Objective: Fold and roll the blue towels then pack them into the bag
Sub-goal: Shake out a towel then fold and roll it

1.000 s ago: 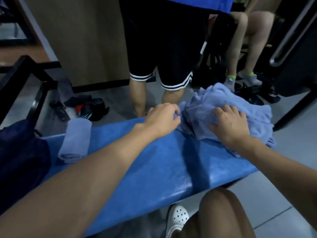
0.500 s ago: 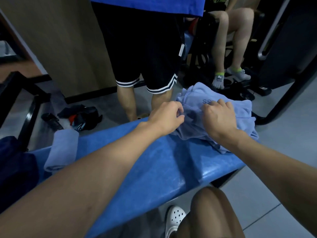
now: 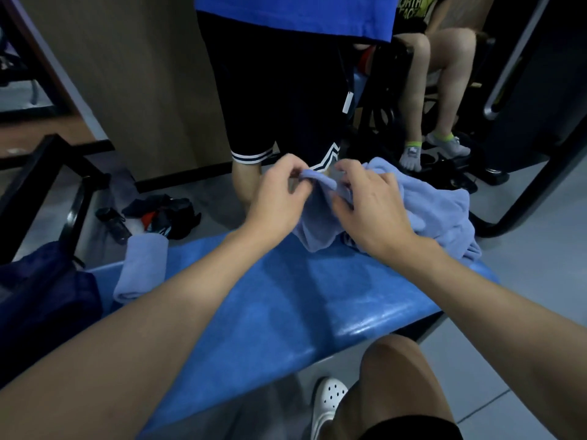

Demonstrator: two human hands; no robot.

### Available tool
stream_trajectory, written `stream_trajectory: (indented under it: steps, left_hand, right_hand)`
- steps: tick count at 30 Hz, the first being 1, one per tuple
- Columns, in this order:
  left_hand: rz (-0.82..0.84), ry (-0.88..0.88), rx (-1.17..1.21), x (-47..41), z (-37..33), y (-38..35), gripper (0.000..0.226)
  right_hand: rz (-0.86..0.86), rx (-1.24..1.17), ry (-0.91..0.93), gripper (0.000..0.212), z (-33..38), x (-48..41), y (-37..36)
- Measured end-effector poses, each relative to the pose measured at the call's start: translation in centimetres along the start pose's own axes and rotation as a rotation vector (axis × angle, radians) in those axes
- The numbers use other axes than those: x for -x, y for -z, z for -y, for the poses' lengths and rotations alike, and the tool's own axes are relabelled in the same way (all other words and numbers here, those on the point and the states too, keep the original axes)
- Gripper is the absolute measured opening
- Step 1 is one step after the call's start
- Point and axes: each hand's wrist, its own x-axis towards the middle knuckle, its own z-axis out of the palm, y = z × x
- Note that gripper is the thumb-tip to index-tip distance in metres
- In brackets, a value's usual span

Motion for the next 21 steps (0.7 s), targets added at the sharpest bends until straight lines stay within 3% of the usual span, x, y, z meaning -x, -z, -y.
stream_trajectory:
  steps: [5,10,14,16,19,21]
  left_hand:
    - [-0.019,0.053,-0.041,2.6,1.7,5.5,0.012]
    - [0.016,0.122,-0.126,6.4,2.9,10.0,0.019]
    - [0.072,0.218,-0.169,8.9,3.0,12.1,0.028]
    - [0.099,0.281,-0.186,9.8,3.1,12.6,0.029]
    - [0.079,0.405,-0.236,10.8,4.0,13.0,0.029]
    - [0.046,0.517,-0.284,11.6,5.2,13.4,0.027]
  right_hand:
    - [0.132,-0.189,-0.076,0.004,1.2,0.6,-1.3]
    - [0.258,-0.293,-0.048,0.005,3.7,0.9,-2.7]
    - [0.36,-0.15,0.061,0.021,5.1,1.3,-4.1]
    - [0.304,0.001,0.079,0.019,5.8,1.4,-4.8]
    - [0.282,0.173,-0.005,0.022,7.0,1.7,-5.9]
    - [0.421,0.046,-0.148,0.029,7.5,2.3,-6.6]
